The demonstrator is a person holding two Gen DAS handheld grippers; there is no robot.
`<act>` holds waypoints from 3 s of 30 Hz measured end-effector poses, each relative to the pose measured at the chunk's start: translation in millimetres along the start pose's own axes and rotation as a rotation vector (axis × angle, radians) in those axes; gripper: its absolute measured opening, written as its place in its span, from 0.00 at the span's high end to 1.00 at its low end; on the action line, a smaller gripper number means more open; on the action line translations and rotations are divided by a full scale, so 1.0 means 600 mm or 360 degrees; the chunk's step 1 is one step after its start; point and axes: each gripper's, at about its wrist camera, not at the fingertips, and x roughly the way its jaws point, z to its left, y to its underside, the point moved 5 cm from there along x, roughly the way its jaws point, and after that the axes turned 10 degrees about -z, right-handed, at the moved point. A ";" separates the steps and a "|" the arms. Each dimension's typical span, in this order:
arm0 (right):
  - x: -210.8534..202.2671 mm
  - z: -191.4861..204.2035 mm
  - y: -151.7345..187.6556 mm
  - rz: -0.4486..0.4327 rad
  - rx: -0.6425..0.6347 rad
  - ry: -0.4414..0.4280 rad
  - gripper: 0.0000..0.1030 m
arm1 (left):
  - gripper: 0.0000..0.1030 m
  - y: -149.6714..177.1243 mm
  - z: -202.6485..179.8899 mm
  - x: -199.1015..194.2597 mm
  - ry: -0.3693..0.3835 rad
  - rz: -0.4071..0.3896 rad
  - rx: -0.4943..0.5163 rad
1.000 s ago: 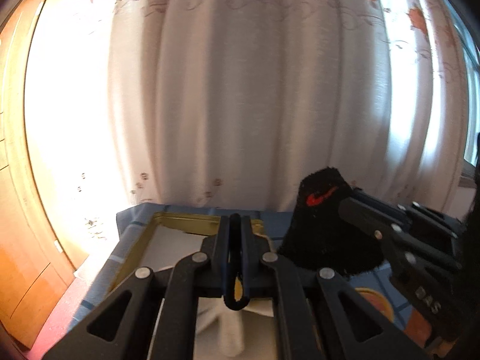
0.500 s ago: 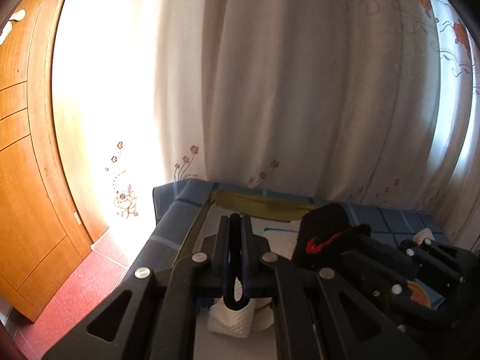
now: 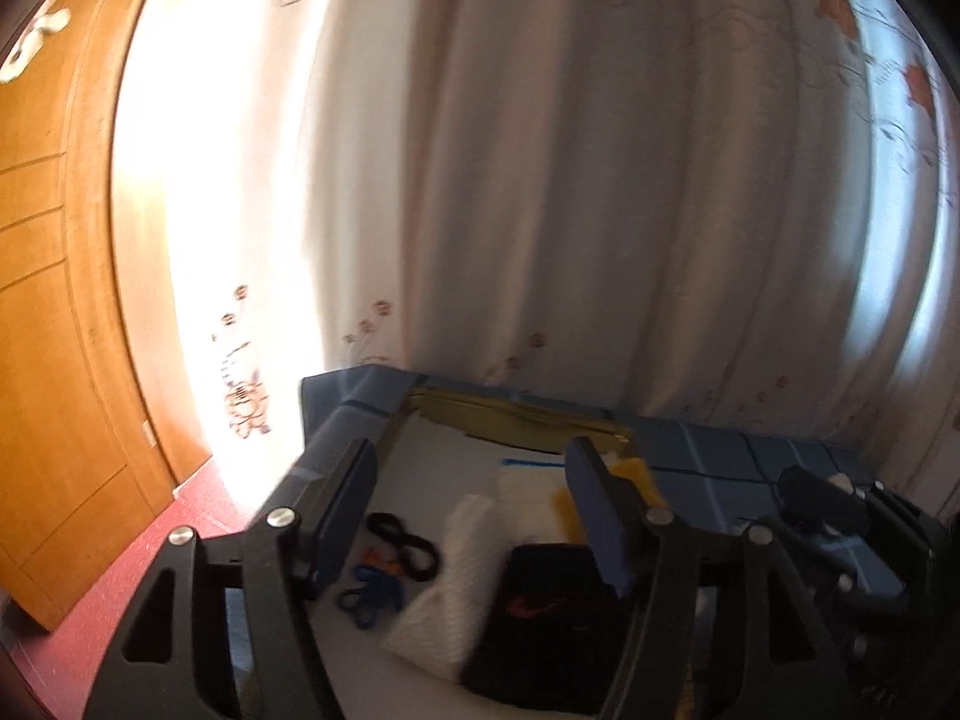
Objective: Organize soft objects
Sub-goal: 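Lower the black pouch into the gold tin and open the right gripper, then move the left gripper over the pale green toy while the right gripper approaches the purple scrunchie, then grasp and lift the pale green toy with the left gripper while the right gripper grasps the purple scrunchie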
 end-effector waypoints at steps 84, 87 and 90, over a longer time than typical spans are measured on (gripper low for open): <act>-0.019 -0.369 0.147 0.0590 0.0252 0.0534 0.73 | 0.79 0.203 -0.469 0.197 0.0784 0.1229 0.1098; -0.028 -0.367 0.139 0.0535 0.0252 0.0538 0.73 | 0.86 0.194 -0.454 0.195 0.0764 0.1180 0.1115; -0.039 -0.362 0.128 0.0463 0.0242 0.0542 0.73 | 0.86 0.176 -0.443 0.186 0.0783 0.1126 0.1042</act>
